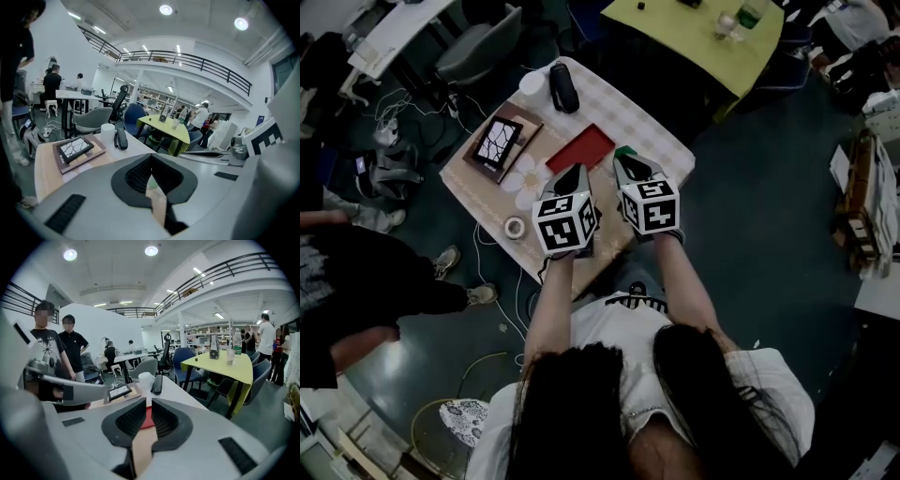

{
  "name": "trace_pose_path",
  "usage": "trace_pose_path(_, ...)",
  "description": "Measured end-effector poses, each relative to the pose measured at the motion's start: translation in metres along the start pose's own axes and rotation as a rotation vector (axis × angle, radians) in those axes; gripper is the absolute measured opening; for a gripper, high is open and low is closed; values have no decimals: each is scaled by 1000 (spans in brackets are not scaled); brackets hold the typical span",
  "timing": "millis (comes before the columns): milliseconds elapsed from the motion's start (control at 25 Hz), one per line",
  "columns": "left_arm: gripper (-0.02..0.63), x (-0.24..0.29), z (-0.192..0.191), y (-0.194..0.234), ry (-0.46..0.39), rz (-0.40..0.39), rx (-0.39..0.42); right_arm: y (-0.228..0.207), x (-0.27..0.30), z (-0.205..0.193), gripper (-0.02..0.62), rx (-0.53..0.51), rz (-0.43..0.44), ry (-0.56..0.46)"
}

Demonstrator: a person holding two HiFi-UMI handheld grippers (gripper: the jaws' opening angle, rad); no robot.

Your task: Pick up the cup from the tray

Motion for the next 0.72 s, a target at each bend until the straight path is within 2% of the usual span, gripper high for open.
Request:
trace_pose_path(240,5,-17,-5,0,-17,5,6,7,-12,-4,14,-9,-17,-10)
trace_pose_path(720,5,-35,-3,-6,-51,-1,25,32,-22,-11,12,-28,2,-29)
Point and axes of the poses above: the fingertips, and each gripper's own axes: x forward along the fingers, y to its left, z out of its top, the point moved 8 cm from there along -x, backward along the fingers, and after that the axes turned 15 degrees about x, right-handed, at the moved point
